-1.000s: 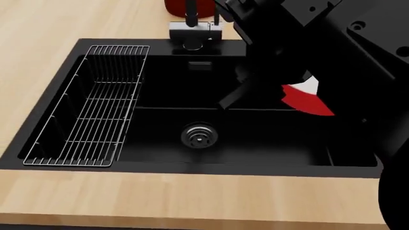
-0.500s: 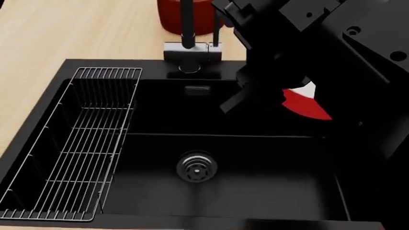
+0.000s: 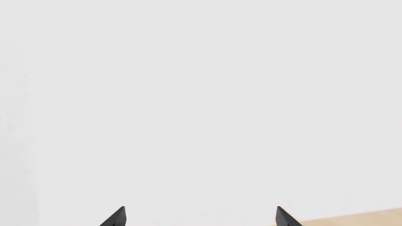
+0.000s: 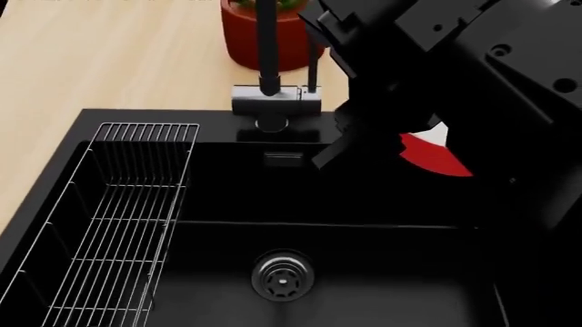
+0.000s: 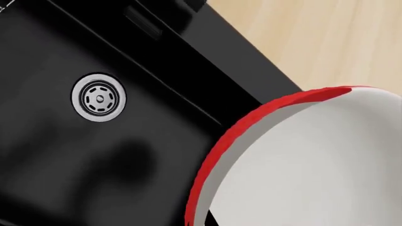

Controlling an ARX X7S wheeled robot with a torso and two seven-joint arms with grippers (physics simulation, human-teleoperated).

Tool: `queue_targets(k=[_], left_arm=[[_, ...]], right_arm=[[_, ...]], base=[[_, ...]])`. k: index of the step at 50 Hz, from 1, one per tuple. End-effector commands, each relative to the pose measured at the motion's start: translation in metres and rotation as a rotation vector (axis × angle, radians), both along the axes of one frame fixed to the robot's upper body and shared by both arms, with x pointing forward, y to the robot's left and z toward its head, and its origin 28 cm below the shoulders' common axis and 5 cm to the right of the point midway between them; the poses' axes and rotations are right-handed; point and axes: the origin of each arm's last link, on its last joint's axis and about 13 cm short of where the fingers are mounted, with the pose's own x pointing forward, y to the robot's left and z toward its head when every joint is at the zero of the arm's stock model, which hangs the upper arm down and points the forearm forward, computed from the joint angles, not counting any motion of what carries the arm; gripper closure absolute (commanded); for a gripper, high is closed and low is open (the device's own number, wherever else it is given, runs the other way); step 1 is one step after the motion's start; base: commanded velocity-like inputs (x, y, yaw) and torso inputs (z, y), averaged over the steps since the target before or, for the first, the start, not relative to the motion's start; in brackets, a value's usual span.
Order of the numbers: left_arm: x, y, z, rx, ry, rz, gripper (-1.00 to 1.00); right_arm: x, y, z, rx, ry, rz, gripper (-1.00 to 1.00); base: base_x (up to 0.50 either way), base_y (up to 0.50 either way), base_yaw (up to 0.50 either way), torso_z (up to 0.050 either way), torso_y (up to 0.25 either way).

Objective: Move the fresh-baked cupcake off the tray onto the counter, and place the bowl used for mixing into the sink.

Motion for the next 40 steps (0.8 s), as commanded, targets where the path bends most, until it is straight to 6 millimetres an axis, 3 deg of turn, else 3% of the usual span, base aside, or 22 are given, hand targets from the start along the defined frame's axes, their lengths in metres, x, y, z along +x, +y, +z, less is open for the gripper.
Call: queue_targets(k=[1, 12, 40], left_arm=[[0.0, 0.0009, 0.0018, -0.008, -0.032, -0.001, -1.0], [-0.0003, 0.0011, 0.0027, -0.009, -0.033, -0.007, -1.0], [-0.0006, 0.0011, 0.0042, -0.025, -0.043, -0.026, -1.0]], right_arm=[[-0.0002, -0.005, -0.0037, -0.061, 0.018, -0.025, 1.0], [-0.0017, -0.0081, -0.0081, -0.051, 0.024, -0.048, 1.0], [-0.0012, -0.0096, -0.0108, -0.044, 0.04, -0.054, 1.0]], base=[[0.09, 0.2, 0.0, 0.0, 0.01], [0.05, 0.19, 0.0, 0.0, 0.0], [0.03, -0.01, 0.0, 0.0, 0.001]])
